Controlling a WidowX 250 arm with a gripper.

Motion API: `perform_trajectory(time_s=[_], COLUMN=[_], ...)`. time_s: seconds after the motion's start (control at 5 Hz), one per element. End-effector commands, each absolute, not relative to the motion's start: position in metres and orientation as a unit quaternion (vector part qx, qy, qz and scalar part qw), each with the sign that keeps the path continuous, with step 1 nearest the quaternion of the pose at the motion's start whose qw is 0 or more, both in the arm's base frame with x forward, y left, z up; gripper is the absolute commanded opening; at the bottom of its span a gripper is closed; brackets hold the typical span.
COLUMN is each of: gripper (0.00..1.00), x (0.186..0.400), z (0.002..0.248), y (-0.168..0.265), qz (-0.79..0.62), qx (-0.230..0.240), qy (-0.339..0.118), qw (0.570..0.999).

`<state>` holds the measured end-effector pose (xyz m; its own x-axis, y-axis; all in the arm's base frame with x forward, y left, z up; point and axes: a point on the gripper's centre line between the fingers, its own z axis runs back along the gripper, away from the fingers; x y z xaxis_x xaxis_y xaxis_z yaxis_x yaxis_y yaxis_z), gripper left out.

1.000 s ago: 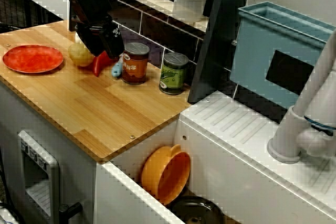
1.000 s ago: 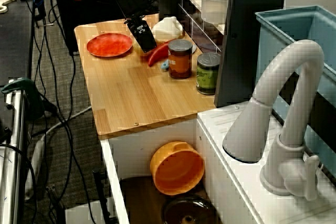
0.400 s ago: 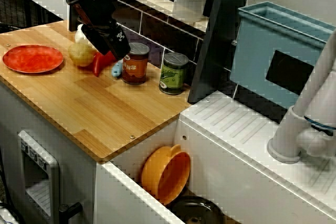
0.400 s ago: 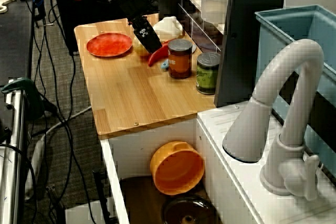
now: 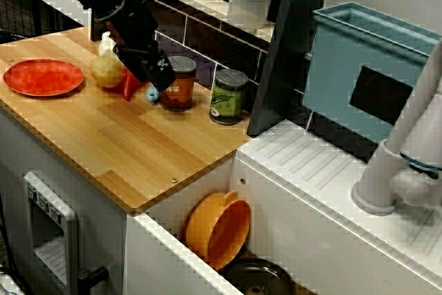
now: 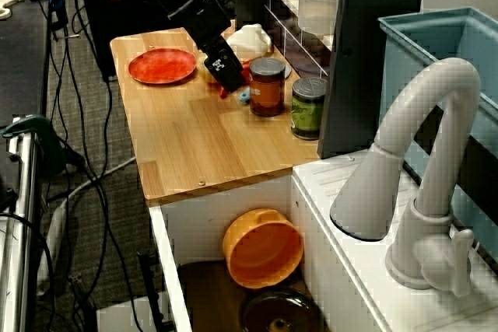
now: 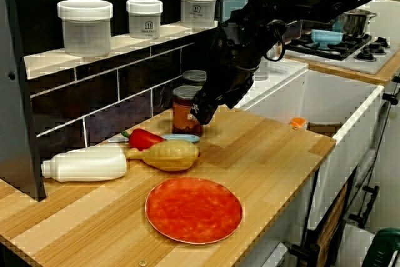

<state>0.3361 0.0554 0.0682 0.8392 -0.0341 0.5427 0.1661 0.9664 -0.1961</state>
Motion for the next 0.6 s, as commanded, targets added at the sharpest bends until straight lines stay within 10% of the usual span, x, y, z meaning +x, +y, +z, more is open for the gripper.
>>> perform_trajectory(time_s=[0.0,0.4], gripper=[1.0,1.0], x=[0.3375,0.3448], z=[0.0736,0.0728], y=[0.0592,0.059], qz=[-0.064,-0.053], qx=[-0.11,-0.113], qy=[-0.293,-0.288], qw=[0.948,0.95])
